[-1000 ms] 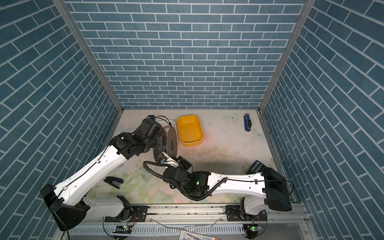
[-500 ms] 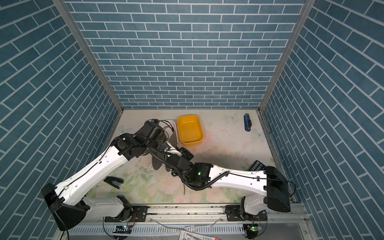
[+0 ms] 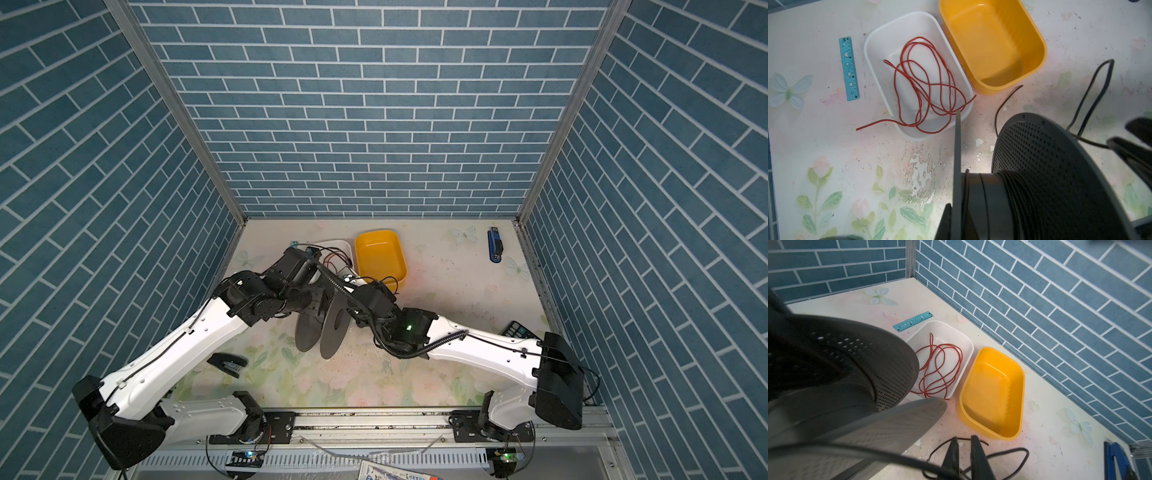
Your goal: Wrap the cables
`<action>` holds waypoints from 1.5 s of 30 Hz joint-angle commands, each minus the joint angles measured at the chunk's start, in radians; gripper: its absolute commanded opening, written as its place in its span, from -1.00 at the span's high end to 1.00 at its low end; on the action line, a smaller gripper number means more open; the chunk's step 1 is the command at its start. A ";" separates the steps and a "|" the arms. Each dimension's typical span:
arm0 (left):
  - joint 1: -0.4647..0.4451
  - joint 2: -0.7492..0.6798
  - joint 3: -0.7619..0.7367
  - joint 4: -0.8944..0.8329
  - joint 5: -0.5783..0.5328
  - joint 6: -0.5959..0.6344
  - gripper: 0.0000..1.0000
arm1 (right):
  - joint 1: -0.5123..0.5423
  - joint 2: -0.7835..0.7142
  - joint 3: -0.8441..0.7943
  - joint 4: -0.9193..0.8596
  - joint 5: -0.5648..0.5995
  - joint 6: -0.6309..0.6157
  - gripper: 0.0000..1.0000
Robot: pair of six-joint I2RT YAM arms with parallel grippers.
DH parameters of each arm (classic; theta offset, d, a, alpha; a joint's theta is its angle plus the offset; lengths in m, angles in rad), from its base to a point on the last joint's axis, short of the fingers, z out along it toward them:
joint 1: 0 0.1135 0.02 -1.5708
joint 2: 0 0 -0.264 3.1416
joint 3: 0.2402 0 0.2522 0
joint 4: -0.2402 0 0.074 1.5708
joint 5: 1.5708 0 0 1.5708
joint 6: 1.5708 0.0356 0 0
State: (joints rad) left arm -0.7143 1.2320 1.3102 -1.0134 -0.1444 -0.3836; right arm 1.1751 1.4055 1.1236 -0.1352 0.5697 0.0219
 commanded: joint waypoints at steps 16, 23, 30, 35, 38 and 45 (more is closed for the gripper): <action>-0.003 -0.160 0.080 0.020 0.358 0.066 1.00 | -0.270 -0.053 -0.090 -0.042 -0.429 0.209 0.64; -0.002 -0.135 0.209 0.055 0.456 0.052 1.00 | -0.278 -0.150 -0.213 0.001 -0.516 0.216 0.32; 0.004 -0.113 0.317 0.113 0.488 0.011 1.00 | -0.278 -0.345 -0.387 0.063 -0.542 0.225 -0.27; 0.016 -0.118 0.360 0.143 0.474 -0.026 1.00 | -0.278 -0.483 -0.495 0.118 -0.537 0.245 -0.41; 0.021 -0.110 0.386 0.153 0.487 -0.045 1.00 | -0.279 -0.544 -0.548 0.153 -0.509 0.250 -0.41; 0.022 -0.099 0.413 0.183 0.483 -0.096 1.00 | -0.278 -0.582 -0.625 0.236 -0.473 0.243 -0.40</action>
State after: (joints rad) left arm -0.6987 1.1362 1.6871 -0.9180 0.3283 -0.4362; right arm 0.8982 0.8436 0.5293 0.0338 0.0624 0.2398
